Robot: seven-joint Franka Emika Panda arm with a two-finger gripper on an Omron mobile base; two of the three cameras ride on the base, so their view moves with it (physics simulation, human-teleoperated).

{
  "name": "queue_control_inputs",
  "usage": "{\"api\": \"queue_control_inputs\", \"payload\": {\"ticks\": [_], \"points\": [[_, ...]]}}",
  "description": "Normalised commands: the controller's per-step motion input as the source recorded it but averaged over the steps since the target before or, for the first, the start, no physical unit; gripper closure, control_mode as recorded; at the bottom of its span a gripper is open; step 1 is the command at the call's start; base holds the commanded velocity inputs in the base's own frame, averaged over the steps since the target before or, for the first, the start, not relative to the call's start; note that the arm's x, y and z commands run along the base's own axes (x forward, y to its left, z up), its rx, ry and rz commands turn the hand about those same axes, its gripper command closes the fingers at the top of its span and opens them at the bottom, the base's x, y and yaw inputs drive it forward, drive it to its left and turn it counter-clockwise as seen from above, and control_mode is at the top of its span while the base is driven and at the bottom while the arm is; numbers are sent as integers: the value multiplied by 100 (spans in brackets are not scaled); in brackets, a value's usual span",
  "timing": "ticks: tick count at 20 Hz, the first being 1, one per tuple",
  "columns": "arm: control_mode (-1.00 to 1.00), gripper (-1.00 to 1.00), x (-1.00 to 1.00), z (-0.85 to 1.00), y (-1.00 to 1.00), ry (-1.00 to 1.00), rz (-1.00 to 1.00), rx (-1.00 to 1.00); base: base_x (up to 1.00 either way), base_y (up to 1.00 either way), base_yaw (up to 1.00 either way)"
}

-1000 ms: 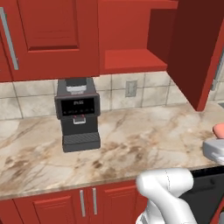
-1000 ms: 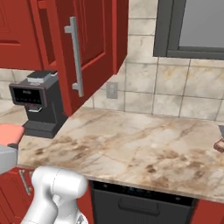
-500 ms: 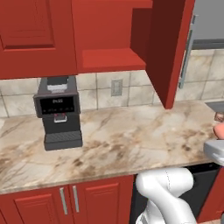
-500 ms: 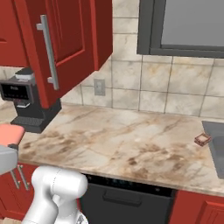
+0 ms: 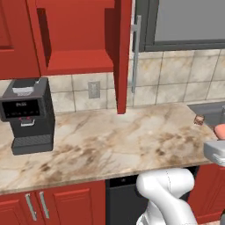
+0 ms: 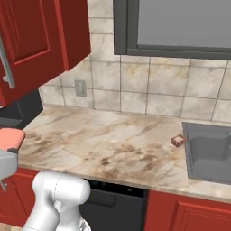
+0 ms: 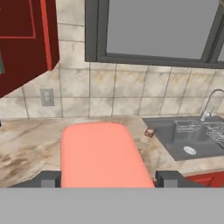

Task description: Locate and retrieve the bar soap and bar soap from the cabinet. Place them next to the sink.

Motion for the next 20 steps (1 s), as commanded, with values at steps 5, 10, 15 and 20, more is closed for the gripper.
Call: {"api": "queue_control_inputs", "payload": {"ticks": [5, 10, 15, 20], "points": [[100, 100, 0, 0, 0, 0, 0, 0, 6, -71, 3], [100, 100, 0, 0, 0, 0, 0, 0, 17, -69, 4], [100, 100, 0, 0, 0, 0, 0, 0, 15, -68, 4], [100, 100, 0, 0, 0, 0, 0, 0, 5, -46, 1]]}}
